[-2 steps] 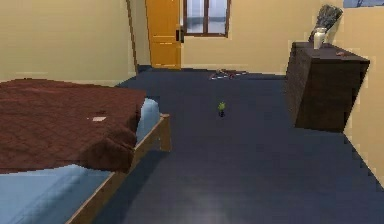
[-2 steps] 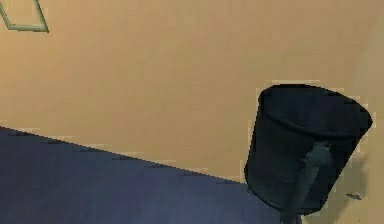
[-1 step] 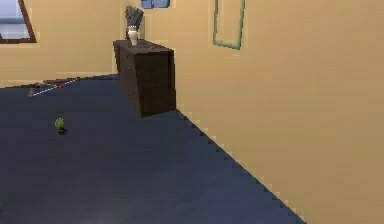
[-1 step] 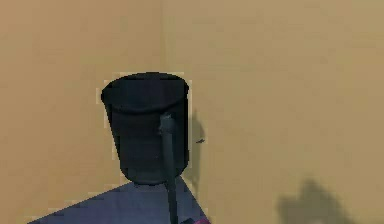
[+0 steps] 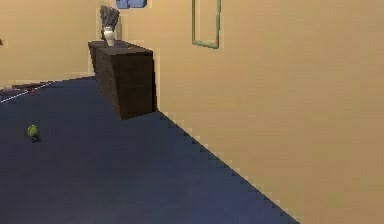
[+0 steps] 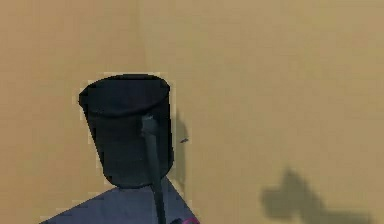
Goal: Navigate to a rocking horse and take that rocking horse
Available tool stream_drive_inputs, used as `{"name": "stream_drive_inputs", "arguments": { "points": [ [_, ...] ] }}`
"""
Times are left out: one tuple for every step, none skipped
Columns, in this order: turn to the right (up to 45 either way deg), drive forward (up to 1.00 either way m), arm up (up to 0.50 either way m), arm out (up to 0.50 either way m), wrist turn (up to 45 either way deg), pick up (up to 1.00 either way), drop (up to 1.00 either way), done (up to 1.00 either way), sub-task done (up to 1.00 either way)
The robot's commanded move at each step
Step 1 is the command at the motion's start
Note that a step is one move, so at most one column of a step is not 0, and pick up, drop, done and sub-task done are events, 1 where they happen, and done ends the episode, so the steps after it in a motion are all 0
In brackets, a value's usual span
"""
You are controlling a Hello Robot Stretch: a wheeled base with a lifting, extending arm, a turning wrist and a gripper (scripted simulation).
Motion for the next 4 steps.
{"name": "stream_drive_inputs", "arguments": {
  "points": [
    [3.0,0.00,0.00,0.00,0.0,0.00,0.00,0.00,0.00],
    [-45.0,0.00,0.00,0.00,0.0,0.00,0.00,0.00,0.00],
    [-45.0,0.00,0.00,0.00,0.0,0.00,0.00,0.00,0.00],
    [-45.0,0.00,0.00,0.00,0.0,0.00,0.00,0.00,0.00]
  ]
}}
